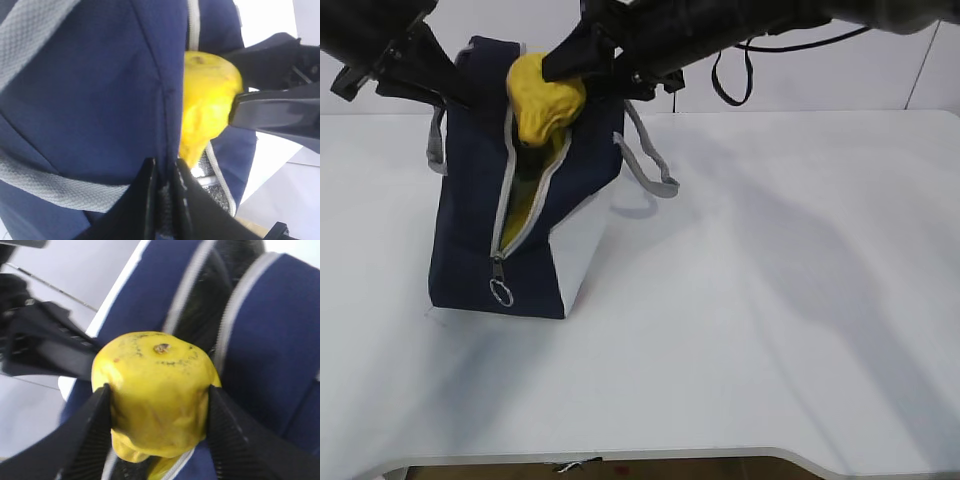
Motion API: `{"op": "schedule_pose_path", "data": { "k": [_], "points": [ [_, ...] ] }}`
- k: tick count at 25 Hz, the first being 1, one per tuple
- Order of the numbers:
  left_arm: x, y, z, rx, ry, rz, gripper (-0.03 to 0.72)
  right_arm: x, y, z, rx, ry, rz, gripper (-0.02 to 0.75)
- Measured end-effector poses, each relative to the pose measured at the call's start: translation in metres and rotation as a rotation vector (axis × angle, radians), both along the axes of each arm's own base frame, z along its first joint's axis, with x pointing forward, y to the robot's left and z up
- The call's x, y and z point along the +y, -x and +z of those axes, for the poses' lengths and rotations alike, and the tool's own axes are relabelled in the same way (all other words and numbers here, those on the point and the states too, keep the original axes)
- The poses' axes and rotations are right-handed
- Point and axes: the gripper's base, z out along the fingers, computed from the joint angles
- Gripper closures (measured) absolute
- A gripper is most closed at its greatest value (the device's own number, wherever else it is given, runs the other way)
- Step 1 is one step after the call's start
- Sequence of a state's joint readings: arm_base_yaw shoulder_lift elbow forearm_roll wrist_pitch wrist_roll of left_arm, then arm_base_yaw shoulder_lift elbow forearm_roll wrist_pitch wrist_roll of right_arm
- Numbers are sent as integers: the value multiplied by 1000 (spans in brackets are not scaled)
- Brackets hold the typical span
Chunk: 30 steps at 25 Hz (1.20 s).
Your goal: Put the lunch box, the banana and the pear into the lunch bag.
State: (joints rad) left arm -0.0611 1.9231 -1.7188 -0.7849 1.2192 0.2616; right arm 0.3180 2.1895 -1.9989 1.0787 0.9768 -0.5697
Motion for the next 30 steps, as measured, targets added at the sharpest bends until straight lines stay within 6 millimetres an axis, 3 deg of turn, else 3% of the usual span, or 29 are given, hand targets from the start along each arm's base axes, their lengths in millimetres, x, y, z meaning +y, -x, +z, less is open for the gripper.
{"op": "schedule_pose_path", "data": {
  "k": [5, 9, 11, 15, 22, 30],
  "points": [
    [-1, 0, 1, 1, 10, 1, 661, 2, -7, -22, 32, 17, -10, 261],
    [-1, 0, 1, 1, 12, 1, 661, 2, -8, -22, 40, -1, -18, 148],
    [-1, 0, 1, 1, 14, 2, 661, 3, -8, -21, 41, -6, -16, 128],
    [-1, 0, 1, 1, 14, 2, 661, 5, -3, -8, 31, -14, 55, 130],
    [-1, 0, 1, 1, 14, 2, 661, 0, 1, 49, -127, 84, 115, 173],
    [-1, 0, 1, 1, 14, 2, 661, -19, -1, 37, -26, 365, 5, 174]
  ]
}}
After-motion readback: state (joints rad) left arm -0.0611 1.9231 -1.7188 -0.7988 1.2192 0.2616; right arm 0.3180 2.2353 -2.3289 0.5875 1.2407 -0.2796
